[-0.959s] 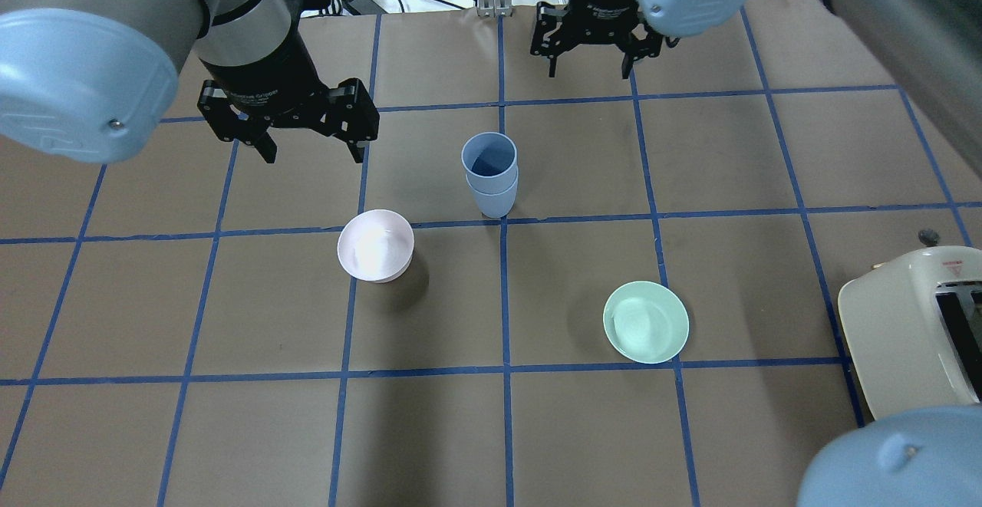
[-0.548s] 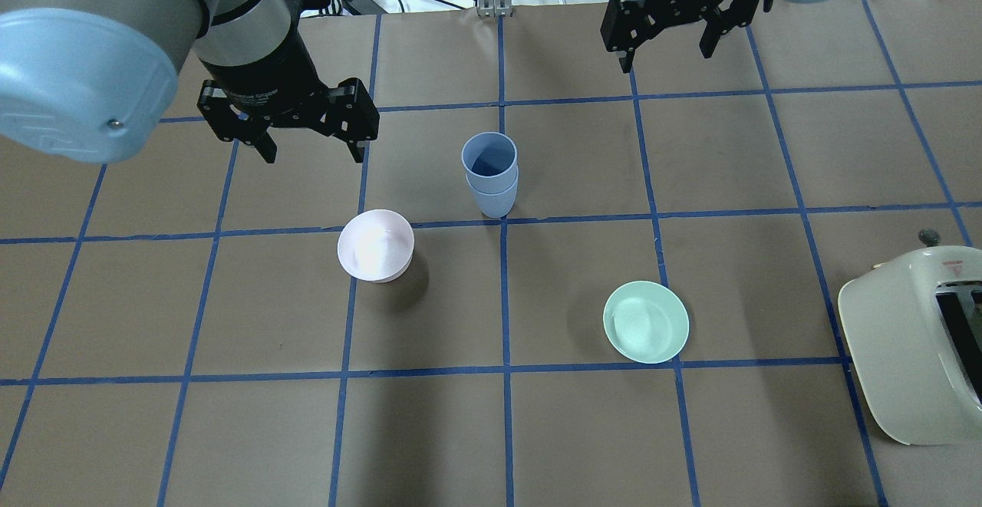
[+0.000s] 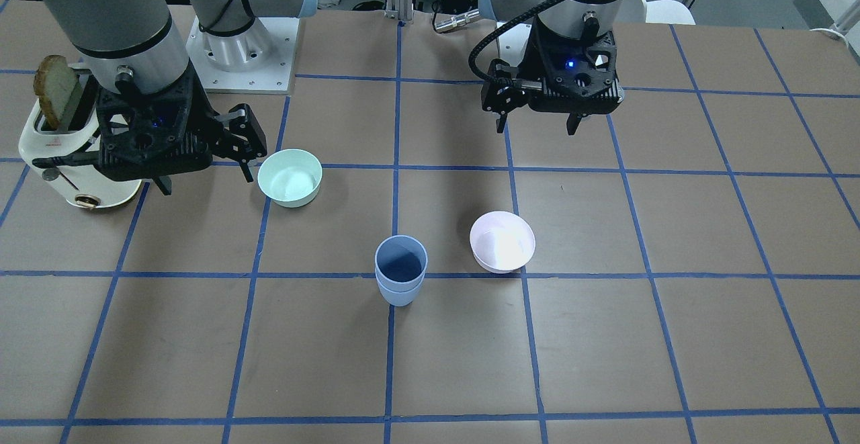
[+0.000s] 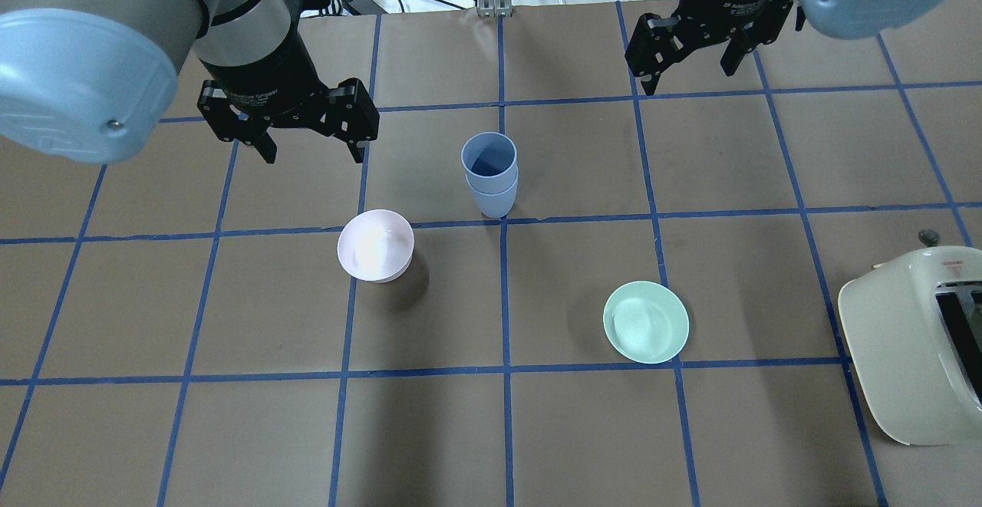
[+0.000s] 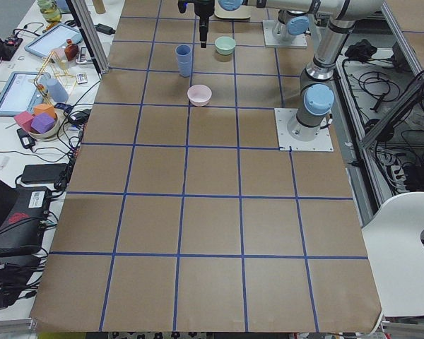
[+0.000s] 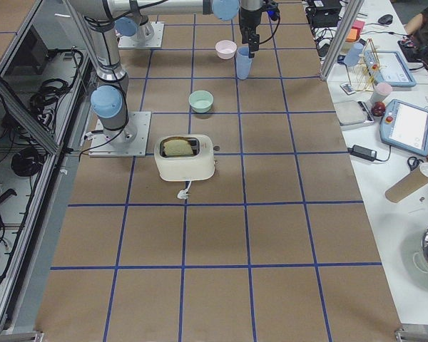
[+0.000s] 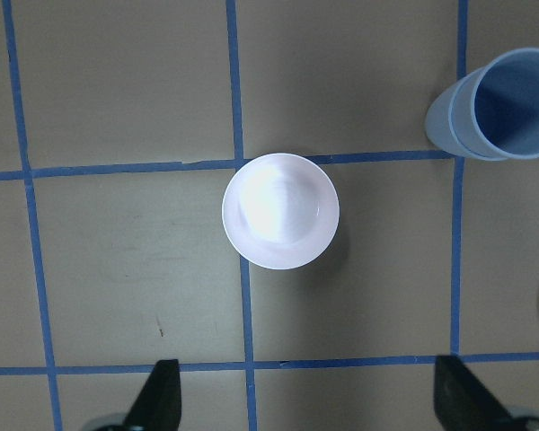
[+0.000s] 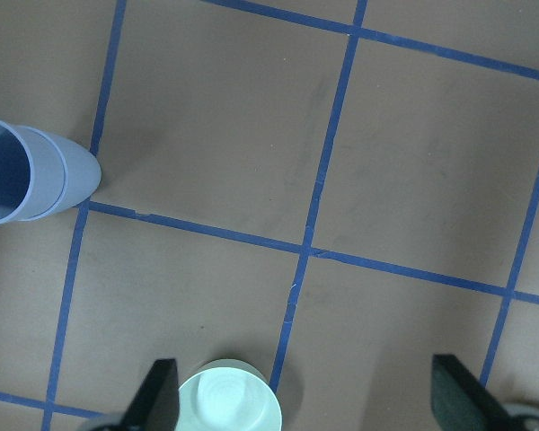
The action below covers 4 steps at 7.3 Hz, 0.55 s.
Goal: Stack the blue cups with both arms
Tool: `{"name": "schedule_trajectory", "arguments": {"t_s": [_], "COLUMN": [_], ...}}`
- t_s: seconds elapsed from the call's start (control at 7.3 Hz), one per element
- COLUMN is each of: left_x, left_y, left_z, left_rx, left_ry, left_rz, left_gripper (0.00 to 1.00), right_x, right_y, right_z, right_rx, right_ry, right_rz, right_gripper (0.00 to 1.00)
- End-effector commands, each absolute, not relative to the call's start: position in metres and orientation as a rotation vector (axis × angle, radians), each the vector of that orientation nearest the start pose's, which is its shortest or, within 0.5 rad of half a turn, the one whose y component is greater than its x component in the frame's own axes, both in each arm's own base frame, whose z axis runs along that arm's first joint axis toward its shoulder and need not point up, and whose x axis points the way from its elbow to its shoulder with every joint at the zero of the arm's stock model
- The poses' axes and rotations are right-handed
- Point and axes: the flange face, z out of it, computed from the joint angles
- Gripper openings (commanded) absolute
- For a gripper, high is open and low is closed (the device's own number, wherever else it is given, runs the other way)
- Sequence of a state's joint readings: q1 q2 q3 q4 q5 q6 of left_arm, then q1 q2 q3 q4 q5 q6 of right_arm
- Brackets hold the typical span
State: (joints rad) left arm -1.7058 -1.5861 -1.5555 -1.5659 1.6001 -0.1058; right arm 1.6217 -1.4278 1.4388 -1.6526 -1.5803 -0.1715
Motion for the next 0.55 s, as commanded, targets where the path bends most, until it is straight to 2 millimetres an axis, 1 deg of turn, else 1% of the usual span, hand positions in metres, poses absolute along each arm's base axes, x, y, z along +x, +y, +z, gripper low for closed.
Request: {"name": "schedule_trajectory", "arguments": {"t_s": [0.0,0.14,0.41], "left_x": [-0.1964,-0.1964,-0.1964], "left_y": [-0.4768,-0.4768,-0.4769], "left_z": [0.4884,0.4884,0.4891], "left_rx": [0.045,0.045,0.045], "left_ry": [3.113,3.113,3.113], "left_rz": [-0.013,-0.013,-0.015], "left_gripper": [1.0,1.0,1.0], "right_x": [0.1563,0.1546,0.1546], "right_y": [-0.5532,-0.5539,-0.5539], "right_z": [0.4901,0.4905,0.4905], "right_rx": [-0.328,-0.277,-0.27], "right_ry": [3.136,3.14,3.14], "right_rz": [-0.149,-0.154,-0.154], "right_gripper": [1.0,1.0,1.0]}}
